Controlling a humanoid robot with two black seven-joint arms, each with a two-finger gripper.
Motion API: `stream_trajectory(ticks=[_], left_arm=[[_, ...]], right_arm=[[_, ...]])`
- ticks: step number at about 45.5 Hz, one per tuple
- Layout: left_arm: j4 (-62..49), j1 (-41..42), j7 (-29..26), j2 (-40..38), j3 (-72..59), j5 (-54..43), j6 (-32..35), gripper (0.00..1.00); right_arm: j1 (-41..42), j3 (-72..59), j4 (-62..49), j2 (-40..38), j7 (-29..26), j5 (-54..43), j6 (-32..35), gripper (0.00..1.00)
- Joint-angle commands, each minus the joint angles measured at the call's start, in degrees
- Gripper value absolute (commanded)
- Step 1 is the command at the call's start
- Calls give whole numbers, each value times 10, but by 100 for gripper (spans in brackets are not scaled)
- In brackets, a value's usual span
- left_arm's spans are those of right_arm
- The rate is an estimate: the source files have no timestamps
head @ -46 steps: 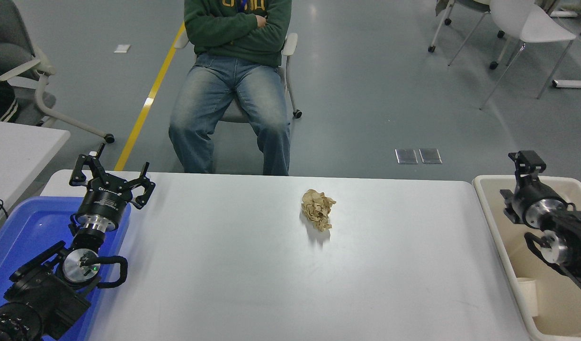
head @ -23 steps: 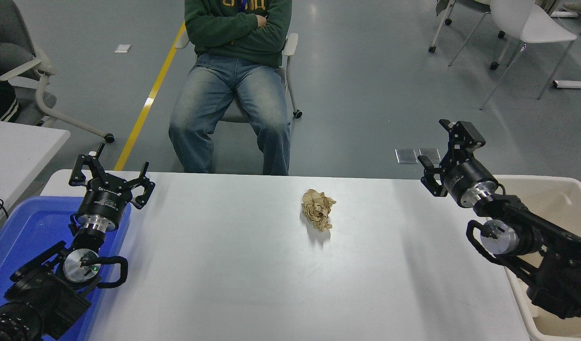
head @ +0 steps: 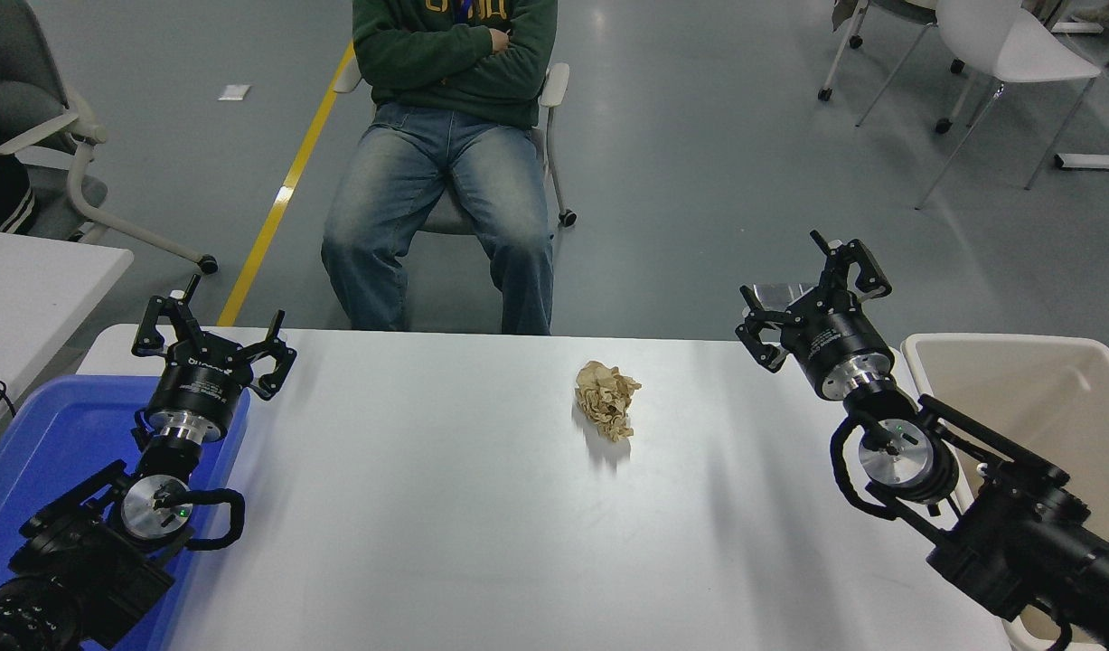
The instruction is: Clean the table surface
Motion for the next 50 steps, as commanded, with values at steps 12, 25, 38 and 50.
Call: stream_trajectory(ticks=[12,25,38,50], left_arm=[[0,0,0,0,0,0,0,100],[0,0,0,0,0,0,0,100],[0,0,0,0,0,0,-1,100],[0,0,0,1,0,0,0,100]], right_arm=[[-1,-3,0,12,0,10,6,100],[3,-74,-3,-19,0,-154,5,100],[10,-124,17,-79,-2,-200,5,100],[125,-297,38,-123,-4,-283,-14,100]])
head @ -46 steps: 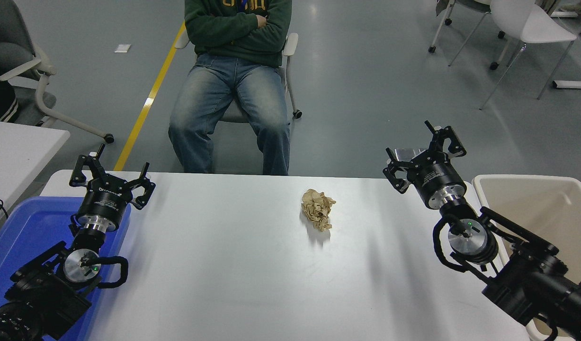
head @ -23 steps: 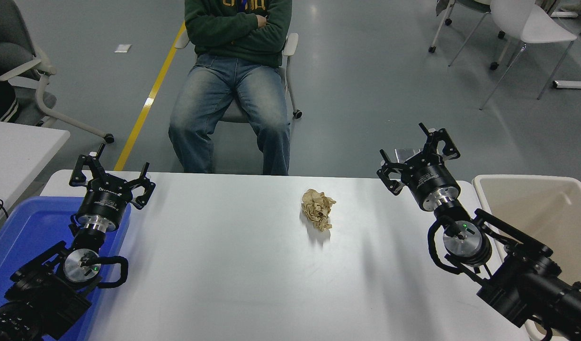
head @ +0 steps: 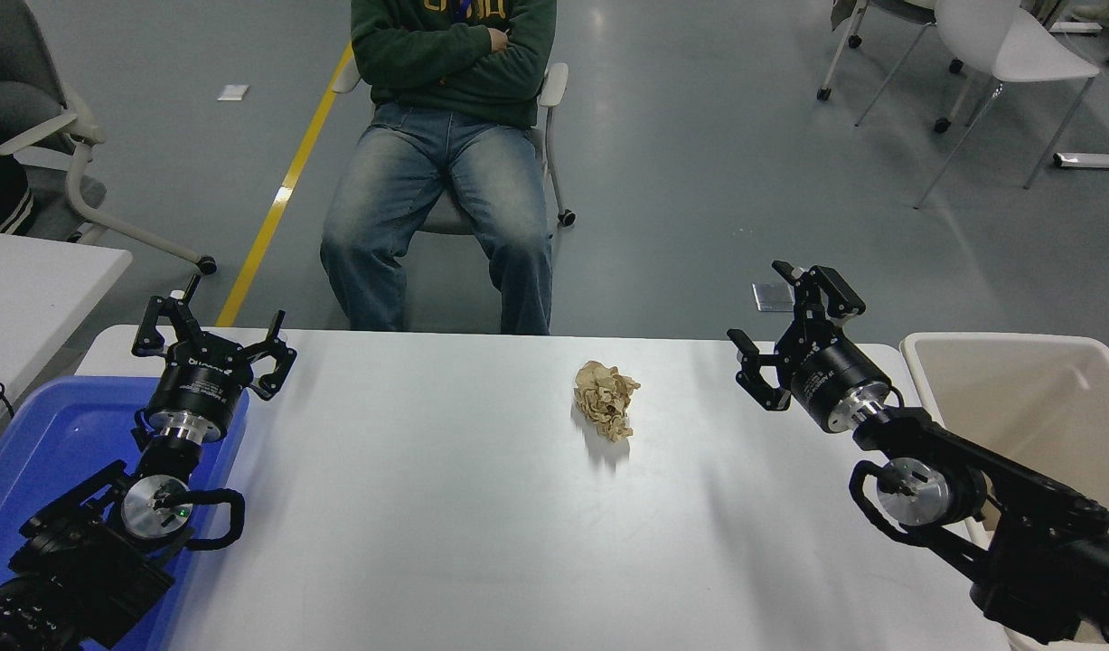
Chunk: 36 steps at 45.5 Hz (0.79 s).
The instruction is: Clean the table surface
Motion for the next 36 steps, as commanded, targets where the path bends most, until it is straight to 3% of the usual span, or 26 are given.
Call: stream_trajectory(ticks=[1,5,12,15,18,23,36], left_arm=[[0,0,0,0,0,0,0,100],[0,0,0,0,0,0,0,100],[0,0,0,0,0,0,0,100],[0,0,0,0,0,0,0,100],[0,0,0,0,0,0,0,100],[0,0,0,0,0,0,0,100],[0,0,0,0,0,0,-1,100]], right_arm=[[96,-158,16,-37,-2,-67,-17,100],[146,-226,16,-35,-1,-68,-19,100],[305,-425,6,18,-8,-68,-41,100],[338,-467,1,54,-65,-67,-49,100],[347,-492,-24,108,-164,-71,-84,100],[353,-510,-61,156,-235,-69,-90,100],[347,-587,-164,272,-253,-67,-93,100]])
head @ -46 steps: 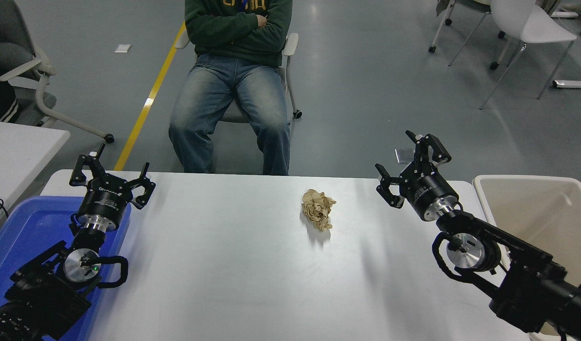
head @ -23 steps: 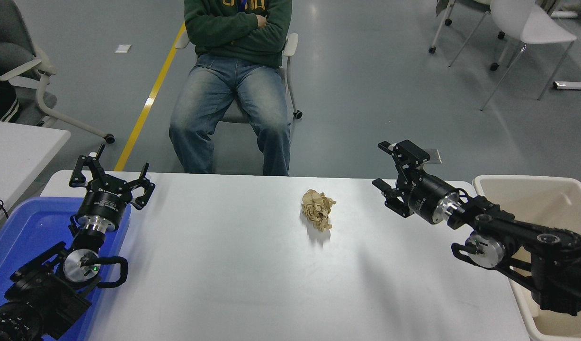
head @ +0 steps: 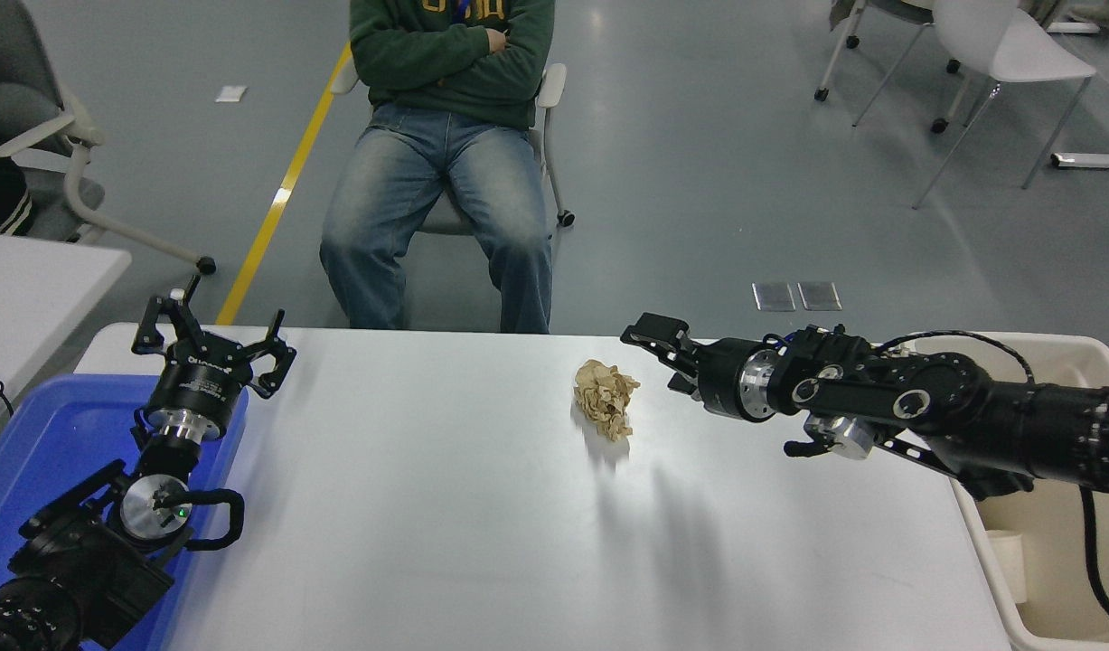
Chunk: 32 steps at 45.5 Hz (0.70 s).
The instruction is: Clean the table surface
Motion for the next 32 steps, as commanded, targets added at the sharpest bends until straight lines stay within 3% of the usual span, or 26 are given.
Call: stream_trajectory(ticks=[1,17,32], left_arm=[[0,0,0,0,0,0,0,100],[0,0,0,0,0,0,0,100],[0,0,0,0,0,0,0,100]], right_arm=[[16,-97,-87,95,-42,-1,-10,100],[15,-204,-158,95,-43,-14,-8,100],[15,-183,-142,95,-42,-5,0,100]])
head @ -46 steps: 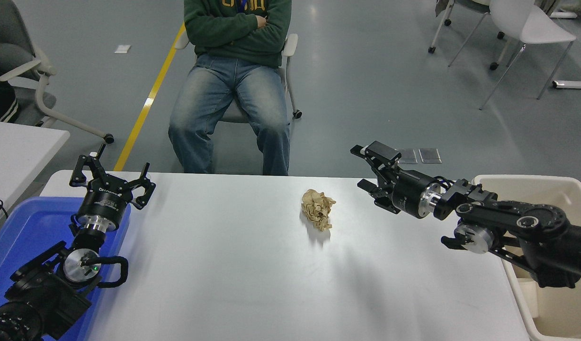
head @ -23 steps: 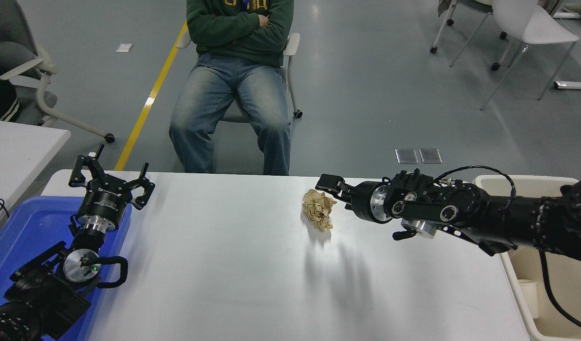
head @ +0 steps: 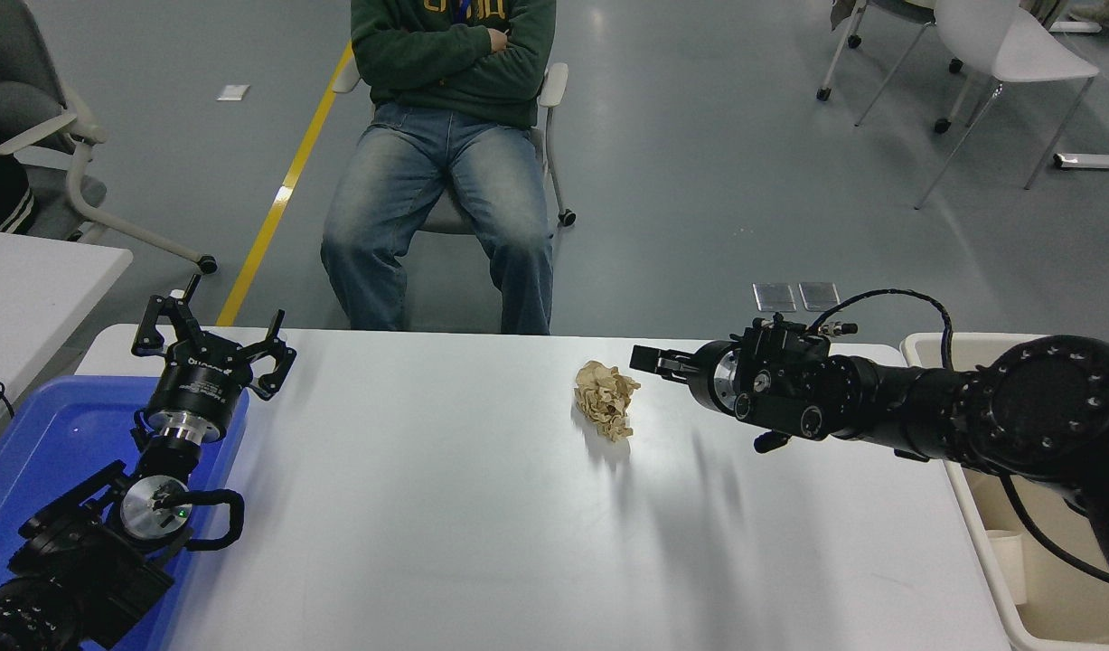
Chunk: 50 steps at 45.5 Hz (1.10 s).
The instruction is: Clean the table surface
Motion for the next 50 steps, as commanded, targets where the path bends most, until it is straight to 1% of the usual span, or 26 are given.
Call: stream_trajectory(ticks=[1,8,33,43,50], left_arm=[[0,0,0,0,0,0,0,100],[0,0,0,0,0,0,0,100],[0,0,0,0,0,0,1,100],[0,0,0,-1,0,0,1,100],[0,0,0,0,0,0,1,100]], right_arm=[[0,14,4,3,-1,6,6,100],[0,78,34,3,-1,0,6,100],[-54,107,48,3,1,-3,5,100],[-56,131,47,3,1,-3,5,100],[-64,175,36,3,0,0,2,100]])
